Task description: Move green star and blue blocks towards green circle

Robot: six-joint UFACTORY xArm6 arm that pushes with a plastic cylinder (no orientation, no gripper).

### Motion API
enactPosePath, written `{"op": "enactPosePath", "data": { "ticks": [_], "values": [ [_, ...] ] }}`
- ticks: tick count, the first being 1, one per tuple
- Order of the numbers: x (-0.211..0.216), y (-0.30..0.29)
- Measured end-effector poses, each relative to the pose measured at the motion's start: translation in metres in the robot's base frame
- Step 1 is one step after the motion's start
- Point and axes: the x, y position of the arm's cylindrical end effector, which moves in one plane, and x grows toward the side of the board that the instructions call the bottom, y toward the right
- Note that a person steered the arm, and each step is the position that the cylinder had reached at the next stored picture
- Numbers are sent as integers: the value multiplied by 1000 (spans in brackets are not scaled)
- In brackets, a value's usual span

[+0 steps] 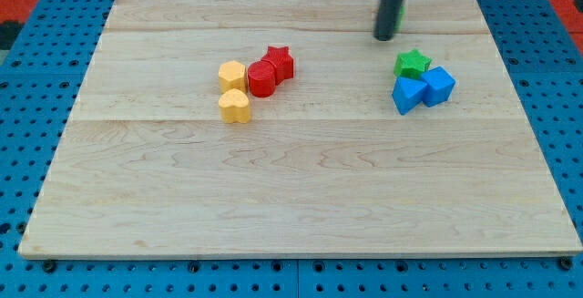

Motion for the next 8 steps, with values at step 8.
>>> {"op": "enactPosePath", "data": {
  "ticks": [8],
  "values": [
    [77,46]
  ]
}}
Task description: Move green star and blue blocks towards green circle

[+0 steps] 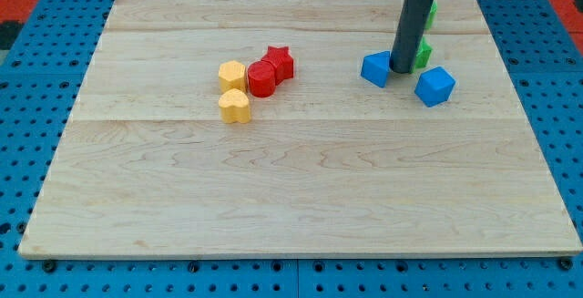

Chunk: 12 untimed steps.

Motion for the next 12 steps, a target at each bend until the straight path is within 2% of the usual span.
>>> {"op": "enactPosePath", "data": {
  "ticks": [1,2,3,4,5,6,7,8,9,10,11,12],
  "values": [
    [29,16],
    [-1,37],
    [-41,5],
    [-15,18],
    [-14,-32],
    [-58,-25],
    [-84,-8],
    [-36,34],
    [-70,80],
    [-105,66],
    [-68,84],
    [38,148]
  ]
}}
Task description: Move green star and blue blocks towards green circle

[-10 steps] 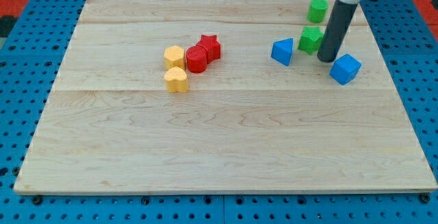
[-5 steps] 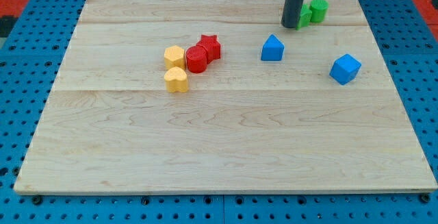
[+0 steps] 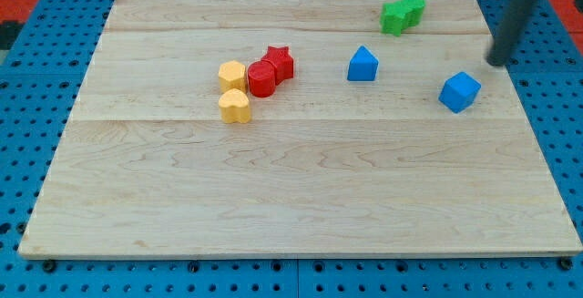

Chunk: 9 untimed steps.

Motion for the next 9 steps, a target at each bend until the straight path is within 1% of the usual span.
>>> {"op": "enactPosePath", "data": {
  "ticks": [1,3,4,5,6,7,8,9],
  "values": [
    [68,-21],
    [-61,-176],
    [-51,-164],
    [-11,-174],
    [-79,-170],
    [-107,-169],
    [-40,-142],
    [14,-174]
  ]
}}
